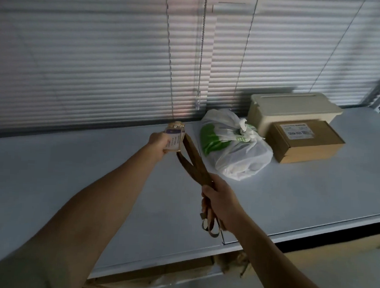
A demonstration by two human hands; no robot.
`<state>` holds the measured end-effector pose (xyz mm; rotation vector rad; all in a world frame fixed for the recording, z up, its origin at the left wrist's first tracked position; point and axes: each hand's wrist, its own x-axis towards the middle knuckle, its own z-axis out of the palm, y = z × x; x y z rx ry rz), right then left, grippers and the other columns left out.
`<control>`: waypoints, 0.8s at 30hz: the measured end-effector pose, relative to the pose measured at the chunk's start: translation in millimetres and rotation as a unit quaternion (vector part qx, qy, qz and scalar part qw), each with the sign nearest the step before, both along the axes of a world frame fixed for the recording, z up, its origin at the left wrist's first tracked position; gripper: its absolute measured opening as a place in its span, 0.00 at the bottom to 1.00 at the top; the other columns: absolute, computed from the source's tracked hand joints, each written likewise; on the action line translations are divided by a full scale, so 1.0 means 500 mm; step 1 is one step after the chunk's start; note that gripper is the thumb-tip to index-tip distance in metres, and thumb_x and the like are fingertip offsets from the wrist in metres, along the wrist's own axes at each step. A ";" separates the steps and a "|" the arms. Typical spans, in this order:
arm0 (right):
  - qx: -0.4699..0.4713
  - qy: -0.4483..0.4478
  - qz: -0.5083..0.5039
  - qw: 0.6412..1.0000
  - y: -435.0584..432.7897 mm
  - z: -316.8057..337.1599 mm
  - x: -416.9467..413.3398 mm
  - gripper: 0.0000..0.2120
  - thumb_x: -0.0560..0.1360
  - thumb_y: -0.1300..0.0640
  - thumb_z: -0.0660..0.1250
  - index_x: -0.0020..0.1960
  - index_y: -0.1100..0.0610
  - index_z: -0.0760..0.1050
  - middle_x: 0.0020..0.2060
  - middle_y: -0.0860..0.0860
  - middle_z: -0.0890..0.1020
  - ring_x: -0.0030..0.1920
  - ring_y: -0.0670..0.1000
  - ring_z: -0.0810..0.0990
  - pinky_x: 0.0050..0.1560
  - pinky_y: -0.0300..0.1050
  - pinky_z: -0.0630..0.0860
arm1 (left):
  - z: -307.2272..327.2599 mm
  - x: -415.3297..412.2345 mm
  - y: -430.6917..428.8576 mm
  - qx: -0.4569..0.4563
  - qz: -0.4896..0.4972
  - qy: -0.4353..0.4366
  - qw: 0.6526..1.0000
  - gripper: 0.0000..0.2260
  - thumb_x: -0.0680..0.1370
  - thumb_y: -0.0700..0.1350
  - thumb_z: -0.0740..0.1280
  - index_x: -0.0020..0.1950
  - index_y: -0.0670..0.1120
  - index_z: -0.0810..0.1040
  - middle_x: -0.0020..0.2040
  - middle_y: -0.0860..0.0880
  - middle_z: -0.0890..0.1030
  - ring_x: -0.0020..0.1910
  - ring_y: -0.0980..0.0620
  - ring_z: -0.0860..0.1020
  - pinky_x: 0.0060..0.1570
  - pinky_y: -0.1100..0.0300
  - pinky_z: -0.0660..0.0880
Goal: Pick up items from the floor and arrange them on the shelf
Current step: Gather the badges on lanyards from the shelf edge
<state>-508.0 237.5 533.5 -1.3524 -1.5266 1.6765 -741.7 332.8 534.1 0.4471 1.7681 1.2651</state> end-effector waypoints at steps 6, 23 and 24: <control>0.104 -0.130 0.042 0.985 0.024 -0.059 -0.041 0.14 0.80 0.61 0.58 0.62 0.46 0.72 0.37 0.53 0.79 0.33 0.52 0.77 0.33 0.48 0.77 | -0.067 -0.019 0.068 0.003 0.054 0.090 0.994 0.09 0.82 0.42 0.58 0.46 0.44 0.76 0.51 0.42 0.81 0.34 0.51 0.79 0.31 0.59 0.76; 0.300 -0.301 0.172 0.889 -0.001 -0.122 -0.059 0.19 0.77 0.54 0.61 0.68 0.50 0.69 0.51 0.52 0.73 0.52 0.54 0.76 0.50 0.49 0.79 | -0.133 -0.026 0.073 -0.164 0.056 0.309 0.935 0.22 0.78 0.46 0.63 0.72 0.45 0.66 0.70 0.40 0.68 0.68 0.40 0.67 0.65 0.47 0.64; 0.300 -0.301 0.170 0.889 -0.001 -0.122 -0.060 0.20 0.77 0.54 0.62 0.68 0.50 0.69 0.51 0.52 0.72 0.52 0.54 0.75 0.50 0.49 0.79 | -0.135 -0.026 0.074 -0.165 0.057 0.308 0.935 0.22 0.78 0.46 0.63 0.72 0.45 0.67 0.70 0.40 0.68 0.68 0.40 0.67 0.65 0.48 0.64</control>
